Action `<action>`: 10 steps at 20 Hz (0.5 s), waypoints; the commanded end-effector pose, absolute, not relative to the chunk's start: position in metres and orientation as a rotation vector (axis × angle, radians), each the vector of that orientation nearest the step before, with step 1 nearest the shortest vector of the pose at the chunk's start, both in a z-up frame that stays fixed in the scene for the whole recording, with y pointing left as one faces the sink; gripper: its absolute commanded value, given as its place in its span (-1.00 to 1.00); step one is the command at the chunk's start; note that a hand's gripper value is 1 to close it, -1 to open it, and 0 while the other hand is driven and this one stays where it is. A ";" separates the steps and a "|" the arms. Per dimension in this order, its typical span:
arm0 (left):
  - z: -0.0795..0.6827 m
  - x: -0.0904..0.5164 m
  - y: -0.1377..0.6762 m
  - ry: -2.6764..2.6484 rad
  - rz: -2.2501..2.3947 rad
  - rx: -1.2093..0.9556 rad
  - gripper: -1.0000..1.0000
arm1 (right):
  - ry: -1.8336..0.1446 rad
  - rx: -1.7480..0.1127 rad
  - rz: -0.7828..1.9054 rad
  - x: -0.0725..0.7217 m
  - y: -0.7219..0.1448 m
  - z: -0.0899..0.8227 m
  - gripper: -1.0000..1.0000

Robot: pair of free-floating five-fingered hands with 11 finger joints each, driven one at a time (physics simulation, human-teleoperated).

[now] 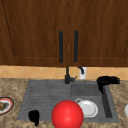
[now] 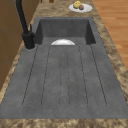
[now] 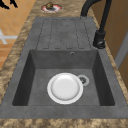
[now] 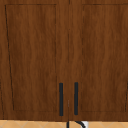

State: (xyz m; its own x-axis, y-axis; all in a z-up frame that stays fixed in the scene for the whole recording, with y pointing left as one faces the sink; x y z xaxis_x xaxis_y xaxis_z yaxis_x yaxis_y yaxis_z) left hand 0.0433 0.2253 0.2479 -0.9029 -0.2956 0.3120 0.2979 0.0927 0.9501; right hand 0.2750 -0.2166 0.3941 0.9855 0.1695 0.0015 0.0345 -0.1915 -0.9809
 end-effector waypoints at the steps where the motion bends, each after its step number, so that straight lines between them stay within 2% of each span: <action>1: 0.248 0.043 0.225 -1.951 -1.862 -0.002 0.00 | -0.139 -1.735 0.211 0.282 -0.226 0.386 -1.00; 5: 0.248 0.043 0.225 -1.951 -1.862 -0.002 0.00 | -0.176 -1.727 0.265 0.286 -0.236 0.369 -1.00; 10: 0.248 0.043 0.225 -1.951 -1.862 -0.002 0.00 | -0.348 -1.740 0.342 0.285 -0.234 0.348 -1.00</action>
State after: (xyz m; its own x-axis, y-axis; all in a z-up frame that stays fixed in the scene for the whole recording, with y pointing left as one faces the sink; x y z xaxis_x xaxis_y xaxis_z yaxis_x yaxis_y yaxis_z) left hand 0.0433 0.2253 0.2479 -0.9029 -0.2956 0.3120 0.2979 0.0927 0.9501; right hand 0.2851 -0.2339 0.3610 0.9473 0.3186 -0.0323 0.0317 -0.1938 -0.9805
